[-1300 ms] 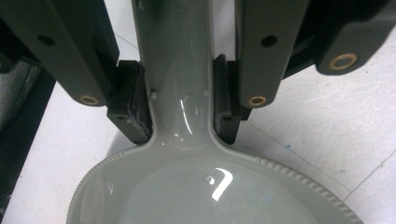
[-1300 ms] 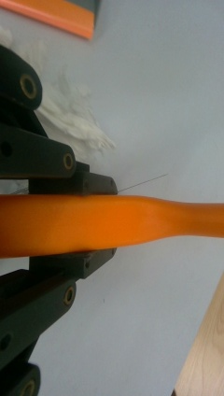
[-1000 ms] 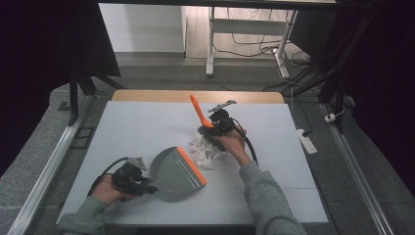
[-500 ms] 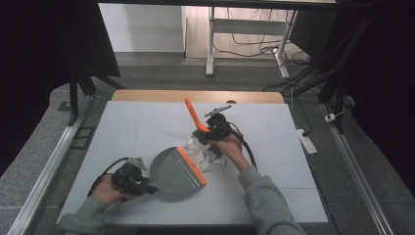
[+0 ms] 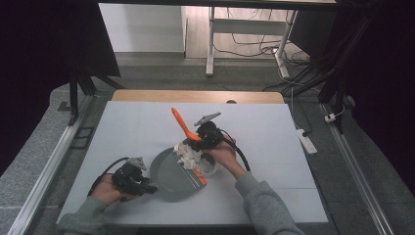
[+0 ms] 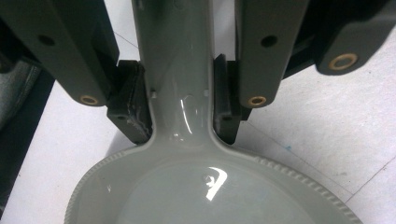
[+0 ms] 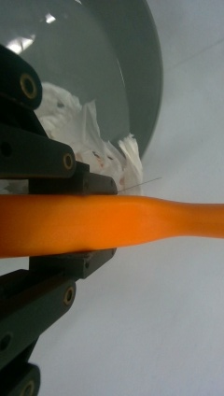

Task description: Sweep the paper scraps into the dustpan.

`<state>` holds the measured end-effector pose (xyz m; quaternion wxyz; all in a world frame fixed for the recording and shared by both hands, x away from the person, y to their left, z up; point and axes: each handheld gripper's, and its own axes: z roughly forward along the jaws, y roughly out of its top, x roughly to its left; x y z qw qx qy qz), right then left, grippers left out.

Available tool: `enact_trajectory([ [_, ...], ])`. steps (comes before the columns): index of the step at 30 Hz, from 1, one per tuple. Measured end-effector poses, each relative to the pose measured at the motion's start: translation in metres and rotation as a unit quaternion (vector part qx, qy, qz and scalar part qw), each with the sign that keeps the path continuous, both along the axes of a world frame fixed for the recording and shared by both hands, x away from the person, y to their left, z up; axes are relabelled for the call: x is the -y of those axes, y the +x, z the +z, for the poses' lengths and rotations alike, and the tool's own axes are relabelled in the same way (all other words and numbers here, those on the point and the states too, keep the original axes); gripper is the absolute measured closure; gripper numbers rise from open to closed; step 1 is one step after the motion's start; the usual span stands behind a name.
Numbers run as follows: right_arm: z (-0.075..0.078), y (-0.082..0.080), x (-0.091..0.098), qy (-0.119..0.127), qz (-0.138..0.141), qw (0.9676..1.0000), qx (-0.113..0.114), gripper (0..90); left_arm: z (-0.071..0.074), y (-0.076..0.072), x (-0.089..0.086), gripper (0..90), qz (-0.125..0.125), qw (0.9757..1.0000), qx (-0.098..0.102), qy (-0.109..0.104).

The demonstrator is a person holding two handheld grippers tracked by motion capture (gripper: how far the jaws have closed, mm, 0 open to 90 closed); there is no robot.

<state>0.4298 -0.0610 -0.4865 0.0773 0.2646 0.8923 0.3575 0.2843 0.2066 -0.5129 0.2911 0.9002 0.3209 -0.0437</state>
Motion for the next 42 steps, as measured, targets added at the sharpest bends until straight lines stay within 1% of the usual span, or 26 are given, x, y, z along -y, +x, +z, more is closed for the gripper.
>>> enact_trajectory([
  [3,0.0,-0.008,-0.005,-0.002,0.016,0.9999,-0.002,71.0,0.0,0.0,0.0,61.6,0.001,1.0,0.0,0.0],
  [6,0.001,-0.017,-0.009,-0.004,0.032,0.9995,0.001,71.0,0.0,0.0,0.0,61.6,0.0,1.0,0.0,0.0],
  [10,0.005,-0.025,-0.01,0.009,0.044,0.999,0.002,71.0,0.0,0.0,0.0,61.6,0.001,1.0,-0.001,-0.001],
  [13,0.01,-0.029,-0.008,0.015,0.048,0.9987,0.011,71.0,0.0,0.0,0.0,61.6,0.001,1.0,-0.002,-0.001],
  [16,0.015,-0.028,-0.003,0.028,0.038,0.9987,0.022,71.0,0.0,0.0,0.0,61.6,0.001,1.0,-0.001,-0.001],
  [19,0.021,-0.026,0.006,0.044,0.019,0.9985,0.028,71.0,0.0,0.0,0.0,61.6,0.001,1.0,-0.002,-0.001],
  [23,0.028,-0.023,0.021,0.064,-0.004,0.9971,0.042,71.0,0.0,0.0,0.0,61.6,0.001,1.0,-0.002,-0.001],
  [25,0.031,-0.022,0.028,0.075,-0.019,0.9962,0.041,71.0,0.0,0.0,0.0,61.6,0.0,1.0,-0.002,-0.001],
  [28,0.033,-0.022,0.038,0.08,-0.031,0.9952,0.045,71.0,-0.001,0.0,0.0,61.6,0.0,1.0,-0.003,-0.001],
  [32,0.033,-0.023,0.051,0.079,-0.05,0.9941,0.055,70.9,-0.001,0.0,0.0,61.6,0.0,1.0,-0.004,-0.001],
  [34,0.031,-0.022,0.057,0.082,-0.061,0.9934,0.053,70.9,-0.001,0.0,0.0,61.6,0.0,1.0,-0.004,-0.001],
  [36,0.028,-0.02,0.06,0.076,-0.069,0.9933,0.053,70.9,-0.001,0.0,0.0,61.6,0.0,1.0,-0.004,-0.002],
  [38,0.025,-0.017,0.058,0.066,-0.07,0.994,0.051,70.9,-0.001,0.0,0.0,61.6,0.0,1.0,-0.004,-0.002],
  [42,0.019,-0.006,0.048,0.046,-0.067,0.9957,0.044,70.9,-0.001,0.0,-0.001,61.6,0.0,1.0,-0.005,-0.002],
])
